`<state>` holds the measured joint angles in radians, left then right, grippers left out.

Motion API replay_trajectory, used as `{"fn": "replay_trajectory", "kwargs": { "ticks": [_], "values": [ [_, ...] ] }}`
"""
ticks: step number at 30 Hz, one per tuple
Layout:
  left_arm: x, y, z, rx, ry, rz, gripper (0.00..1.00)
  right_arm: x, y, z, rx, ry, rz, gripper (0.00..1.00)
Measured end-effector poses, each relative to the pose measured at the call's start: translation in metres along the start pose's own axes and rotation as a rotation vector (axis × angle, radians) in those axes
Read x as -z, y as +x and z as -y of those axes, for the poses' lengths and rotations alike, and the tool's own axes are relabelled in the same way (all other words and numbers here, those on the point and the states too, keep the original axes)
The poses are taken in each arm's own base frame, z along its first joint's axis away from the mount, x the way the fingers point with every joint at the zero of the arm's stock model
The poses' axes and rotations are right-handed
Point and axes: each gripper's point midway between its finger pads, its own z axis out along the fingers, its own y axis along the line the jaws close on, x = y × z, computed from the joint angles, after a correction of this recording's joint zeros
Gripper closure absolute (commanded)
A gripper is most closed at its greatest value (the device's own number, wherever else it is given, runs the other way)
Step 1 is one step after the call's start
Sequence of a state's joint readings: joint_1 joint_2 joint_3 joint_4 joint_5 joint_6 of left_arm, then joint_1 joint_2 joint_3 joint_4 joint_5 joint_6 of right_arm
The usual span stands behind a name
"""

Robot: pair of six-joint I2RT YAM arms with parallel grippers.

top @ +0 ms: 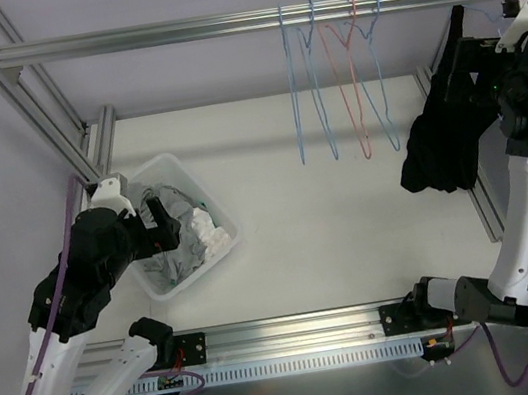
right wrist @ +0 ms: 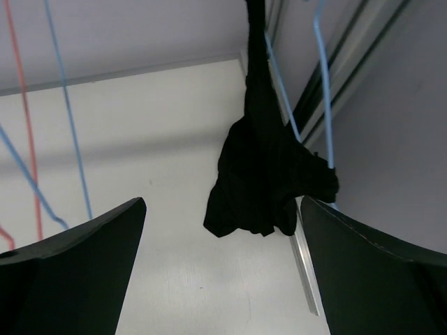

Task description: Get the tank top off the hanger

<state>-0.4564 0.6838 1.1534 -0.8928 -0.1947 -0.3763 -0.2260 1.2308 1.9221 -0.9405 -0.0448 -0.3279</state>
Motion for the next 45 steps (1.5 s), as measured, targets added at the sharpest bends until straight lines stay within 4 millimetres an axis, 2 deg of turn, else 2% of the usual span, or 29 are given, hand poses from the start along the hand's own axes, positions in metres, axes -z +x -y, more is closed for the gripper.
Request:
{"fn": "replay_trajectory", "kwargs": {
  "ticks": [5,8,11,15,18,21,22,25,29,34,36,39,40,45],
  "values": [
    [-0.015,0.048,-0.021,-0.032,-0.039,-0.056,0.01,-0.003,0.001,0.036,0.013,0.130,-0.011,0.00],
    [-0.015,0.064,-0.029,-0.031,-0.043,-0.052,0.01,-0.010,0.001,0.049,0.039,0.188,-0.008,0.01],
    [-0.006,0.057,-0.028,-0.019,-0.013,0.020,0.01,-0.026,0.002,0.067,0.061,0.265,-0.018,0.01],
    [0.003,0.046,-0.022,-0.003,0.042,0.108,0.01,-0.064,0.009,0.081,0.089,0.287,-0.062,0.03],
    [0.003,0.045,-0.019,-0.002,0.062,0.122,0.01,-0.099,0.022,0.086,0.108,0.280,-0.119,0.13],
    [0.002,0.047,-0.017,-0.007,0.072,0.116,0.01,-0.125,0.038,0.088,0.118,0.252,-0.176,0.32],
    [0.001,0.048,-0.016,-0.010,0.076,0.114,0.01,-0.130,0.042,0.086,0.120,0.232,-0.185,0.42],
    [0.001,0.047,-0.013,-0.013,0.092,0.116,0.01,-0.138,0.043,0.079,0.119,0.170,-0.178,0.60],
    [0.001,0.047,-0.011,-0.013,0.103,0.117,0.01,-0.140,0.032,0.072,0.112,0.116,-0.115,0.71],
    [0.001,0.048,-0.010,-0.014,0.108,0.114,0.01,-0.136,0.030,0.064,0.112,0.076,-0.072,0.73],
    [0.001,0.048,-0.010,-0.014,0.109,0.113,0.01,-0.133,0.026,0.063,0.113,0.069,-0.056,0.79],
    [0.001,0.048,-0.010,-0.014,0.110,0.113,0.01,-0.134,0.019,0.060,0.114,0.054,-0.026,0.97],
    [0.001,0.048,-0.010,-0.015,0.110,0.113,0.01,-0.134,0.018,0.059,0.107,0.047,-0.023,1.00],
    [0.000,0.048,-0.010,-0.015,0.111,0.114,0.01,-0.134,0.018,0.051,0.079,0.008,-0.016,1.00]
  ]
}}
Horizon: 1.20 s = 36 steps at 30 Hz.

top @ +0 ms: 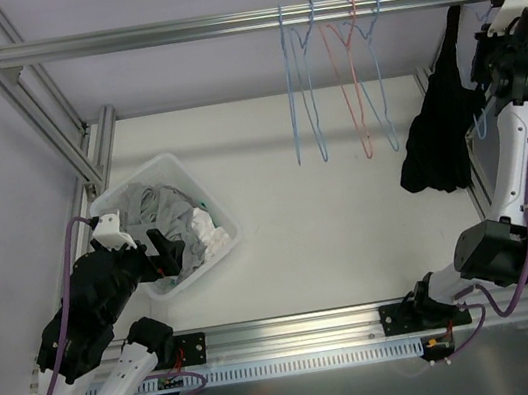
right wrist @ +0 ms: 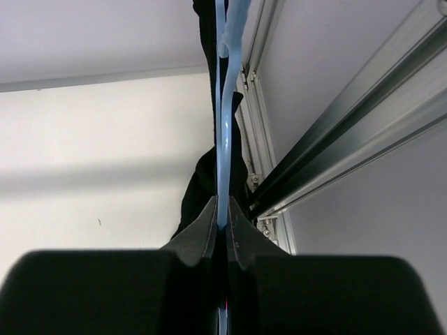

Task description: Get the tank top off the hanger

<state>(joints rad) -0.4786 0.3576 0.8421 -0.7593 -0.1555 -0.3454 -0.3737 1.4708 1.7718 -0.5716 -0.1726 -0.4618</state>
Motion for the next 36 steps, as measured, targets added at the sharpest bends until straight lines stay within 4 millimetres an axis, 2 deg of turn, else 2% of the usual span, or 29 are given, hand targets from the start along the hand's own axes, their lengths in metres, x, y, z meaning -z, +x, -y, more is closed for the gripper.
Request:
{"fn": "replay_trajectory", "kwargs": {
  "ticks": [4,10,12,16,18,21,26,29,32,36],
  "values": [
    [0.000,0.000,0.000,-0.001,0.000,0.000,0.01,0.004,-0.004,-0.006,-0.025,-0.029,0.016,1.00],
    [0.000,0.000,0.000,-0.004,0.001,0.001,0.01,0.026,-0.014,-0.017,-0.052,-0.065,0.058,1.00],
    [0.000,0.000,0.001,-0.007,0.005,0.000,0.01,0.038,-0.022,-0.022,-0.060,-0.079,0.091,1.00],
    [-0.002,0.000,0.004,-0.019,0.021,-0.006,0.01,0.071,-0.053,-0.031,-0.047,-0.106,0.228,1.00],
    [-0.004,-0.001,0.004,-0.022,0.021,-0.010,0.01,0.089,-0.060,-0.036,-0.046,-0.120,0.271,1.00],
    [-0.005,-0.001,0.005,-0.022,0.020,-0.012,0.01,0.105,-0.057,-0.043,-0.051,-0.134,0.299,1.00],
    [-0.003,-0.001,0.010,-0.021,0.049,-0.019,0.01,0.109,-0.050,-0.047,-0.102,-0.141,0.296,1.00],
    [0.002,-0.014,0.034,-0.017,0.152,-0.031,0.01,0.124,-0.027,-0.052,-0.153,-0.130,0.260,1.00],
    [0.011,-0.046,0.072,-0.010,0.309,-0.012,0.01,0.159,0.001,-0.060,-0.184,-0.111,0.232,1.00],
    [0.016,-0.101,0.132,0.011,0.552,0.042,0.01,0.233,0.025,-0.074,-0.185,-0.080,0.290,1.00]
  ]
}}
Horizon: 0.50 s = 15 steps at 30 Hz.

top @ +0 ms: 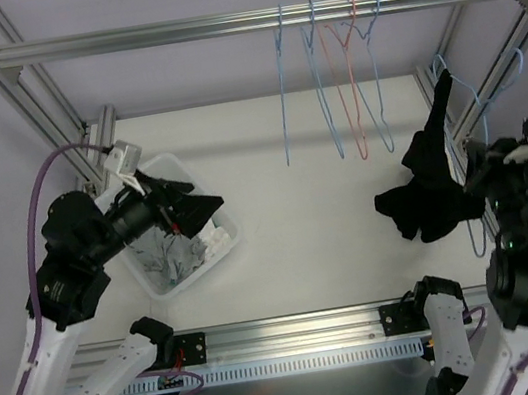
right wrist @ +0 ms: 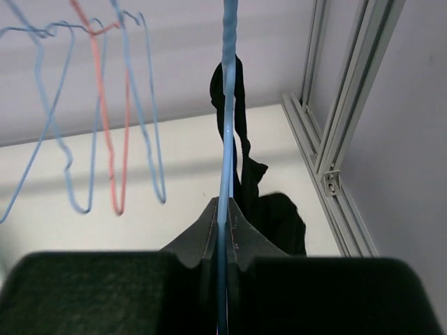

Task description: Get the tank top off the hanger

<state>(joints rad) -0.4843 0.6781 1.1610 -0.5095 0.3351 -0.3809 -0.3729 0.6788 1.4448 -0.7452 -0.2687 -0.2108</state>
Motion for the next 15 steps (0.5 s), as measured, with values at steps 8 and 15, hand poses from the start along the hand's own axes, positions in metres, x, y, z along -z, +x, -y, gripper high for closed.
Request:
{"fn": "replay_trajectory", "kwargs": {
  "ticks": [8,15],
  "values": [
    [-0.085,-0.037,0.143,-0.127,0.465,-0.076,0.01,0.134,-0.001,-0.037,0.017,-0.111,0.183,1.00],
    [-0.139,-0.059,0.253,-0.313,0.671,0.030,0.02,0.195,-0.021,-0.045,0.018,-0.312,0.242,1.00]
  ]
}}
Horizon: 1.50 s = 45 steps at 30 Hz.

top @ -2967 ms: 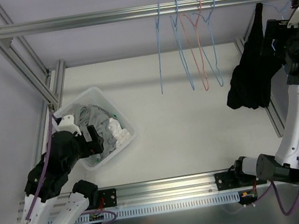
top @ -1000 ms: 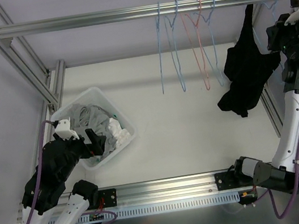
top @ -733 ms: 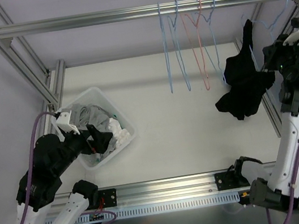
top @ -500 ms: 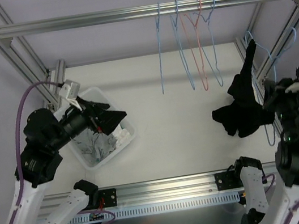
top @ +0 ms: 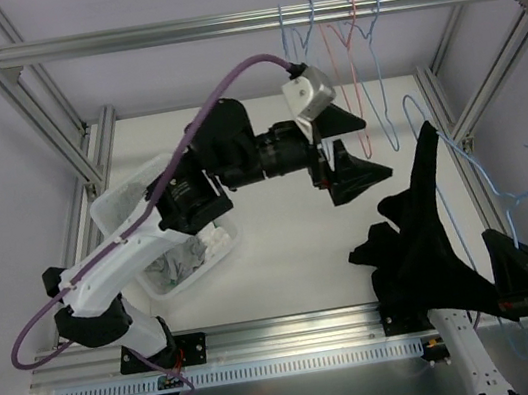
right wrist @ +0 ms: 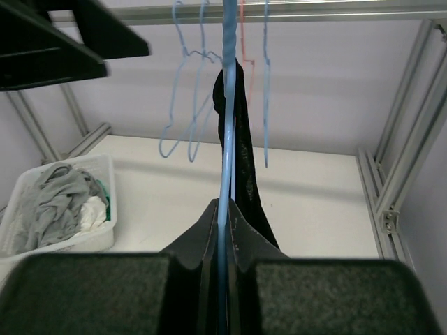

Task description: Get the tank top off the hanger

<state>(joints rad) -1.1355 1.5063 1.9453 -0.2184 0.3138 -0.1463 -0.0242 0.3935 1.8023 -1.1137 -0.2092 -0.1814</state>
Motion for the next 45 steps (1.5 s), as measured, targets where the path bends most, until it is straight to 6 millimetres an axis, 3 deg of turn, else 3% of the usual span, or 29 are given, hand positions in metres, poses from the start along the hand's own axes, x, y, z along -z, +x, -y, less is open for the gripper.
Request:
{"fn": "replay_trajectory", "kwargs": {
  "ticks": [5,6,8,10,11,12,13,16,18,24,29,32,35,40,45],
  "values": [
    [-0.055,0.020,0.021,-0.097,0.031,-0.020,0.07,0.009,0.000,-0.005,-0.015,-0.105,-0.016,1.00],
    [-0.065,0.028,0.023,-0.111,0.029,-0.030,0.17,0.008,0.002,-0.005,-0.016,-0.111,-0.029,1.00],
    [-0.084,0.049,0.016,-0.129,-0.007,-0.064,0.22,0.003,0.006,-0.004,-0.018,-0.123,-0.059,1.00],
    [-0.092,0.063,0.004,-0.137,-0.055,-0.092,0.44,-0.001,0.008,-0.003,-0.019,-0.126,-0.077,1.00],
    [-0.095,0.070,-0.003,-0.144,-0.083,-0.107,0.55,-0.003,0.008,-0.002,-0.019,-0.128,-0.084,1.00],
    [-0.097,0.074,-0.010,-0.151,-0.109,-0.116,0.74,-0.005,0.009,-0.002,-0.020,-0.130,-0.089,1.00],
    [-0.098,0.078,-0.016,-0.153,-0.134,-0.124,0.82,-0.006,0.009,-0.002,-0.019,-0.131,-0.092,1.00],
    [-0.097,0.079,-0.027,-0.172,-0.191,-0.125,0.89,-0.008,0.010,-0.002,-0.017,-0.132,-0.098,1.00],
    [-0.095,0.077,-0.031,-0.177,-0.218,-0.121,1.00,-0.011,0.011,-0.002,-0.016,-0.137,-0.099,1.00],
    [-0.084,0.077,-0.044,-0.191,-0.298,-0.127,1.00,-0.022,0.020,-0.002,-0.005,-0.146,-0.127,1.00],
    [-0.051,0.073,-0.075,-0.182,-0.522,-0.122,1.00,-0.033,0.040,-0.005,0.056,-0.207,-0.186,1.00],
    [-0.007,0.064,-0.100,-0.165,-0.737,-0.101,1.00,-0.030,0.046,-0.016,0.107,-0.324,-0.199,1.00],
    [0.036,0.045,-0.111,-0.149,-0.884,-0.046,1.00,-0.014,0.044,-0.032,0.161,-0.495,-0.178,1.00],
    [0.099,0.017,-0.106,-0.107,-0.956,0.056,1.00,0.014,0.027,-0.044,0.243,-0.680,-0.058,1.00],
    [0.118,0.027,-0.078,-0.073,-0.769,0.079,1.00,0.006,0.023,-0.030,0.228,-0.585,0.043,1.00]
  ]
}}
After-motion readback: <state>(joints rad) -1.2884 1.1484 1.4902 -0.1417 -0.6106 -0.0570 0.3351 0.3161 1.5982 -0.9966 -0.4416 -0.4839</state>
